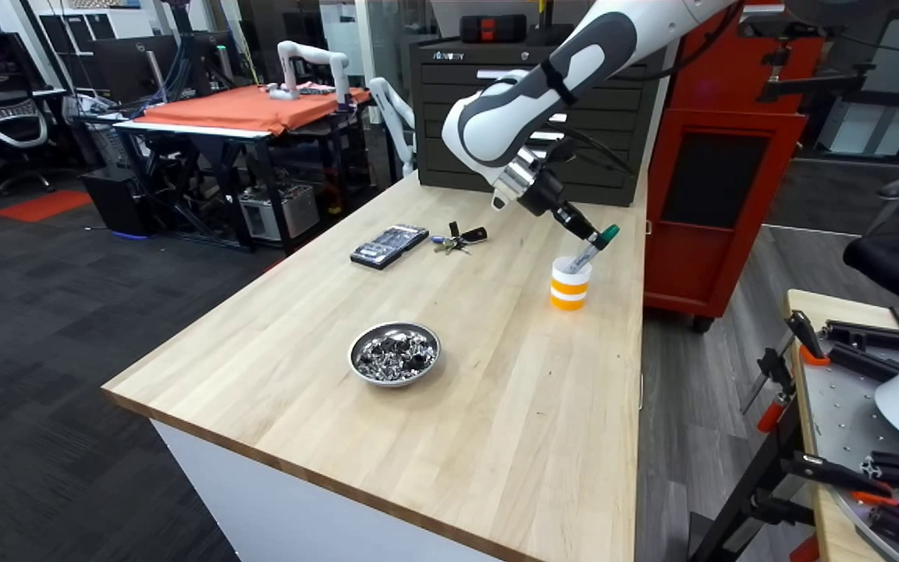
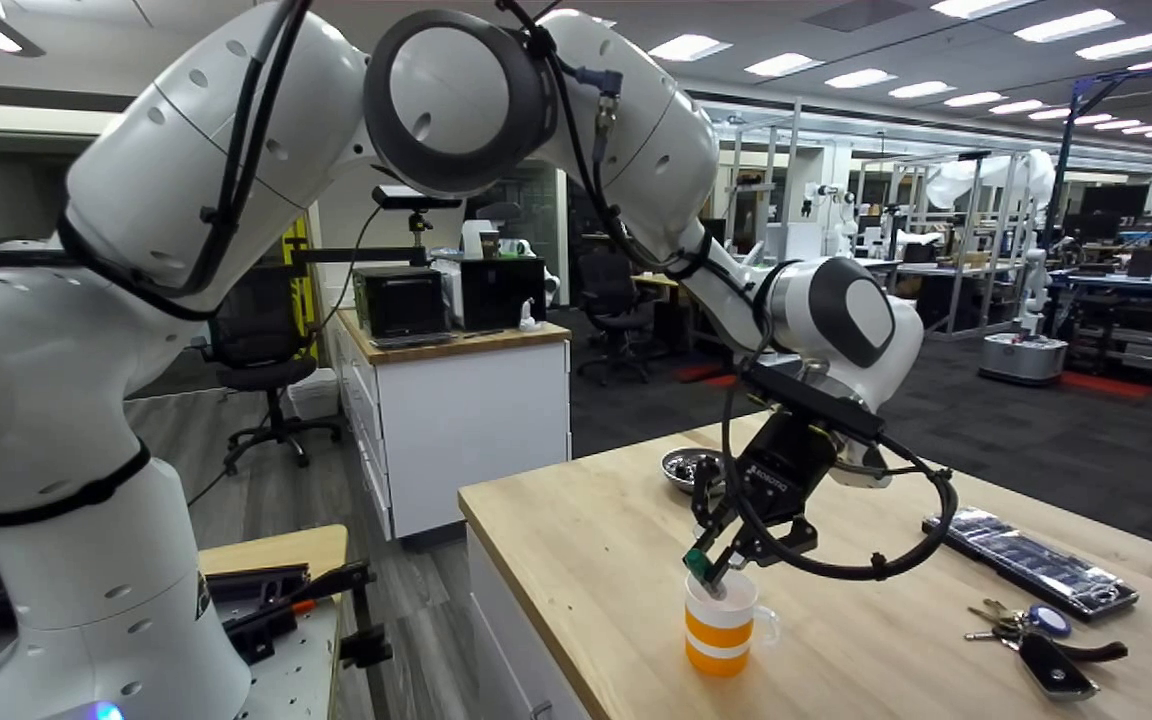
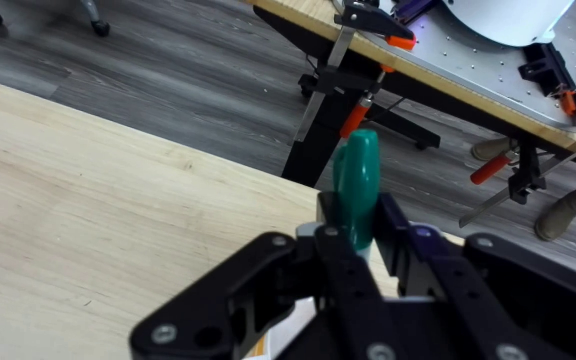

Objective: Put the marker in the cup

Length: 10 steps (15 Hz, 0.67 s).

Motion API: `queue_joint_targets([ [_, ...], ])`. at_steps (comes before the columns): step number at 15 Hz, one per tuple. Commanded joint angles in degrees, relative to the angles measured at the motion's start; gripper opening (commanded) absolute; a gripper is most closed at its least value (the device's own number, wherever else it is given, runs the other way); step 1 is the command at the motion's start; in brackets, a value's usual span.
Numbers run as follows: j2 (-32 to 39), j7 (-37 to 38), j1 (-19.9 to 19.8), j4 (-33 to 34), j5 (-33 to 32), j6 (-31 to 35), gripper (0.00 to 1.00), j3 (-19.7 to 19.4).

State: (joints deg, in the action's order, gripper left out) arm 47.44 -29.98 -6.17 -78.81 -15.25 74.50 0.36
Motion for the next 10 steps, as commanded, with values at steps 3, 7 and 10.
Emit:
queue_joint_targets([
  [3, 2.78, -1.55, 0.1, 4.26, -0.93, -3.71, 0.46, 0.79],
  [7, 2.71, -1.49, -0.09, 4.73, -0.6, -3.47, 0.66, 1.12],
  [10, 0.7, -0.78, -0.49, 3.44, 0.09, -1.12, 0.85, 1.32],
])
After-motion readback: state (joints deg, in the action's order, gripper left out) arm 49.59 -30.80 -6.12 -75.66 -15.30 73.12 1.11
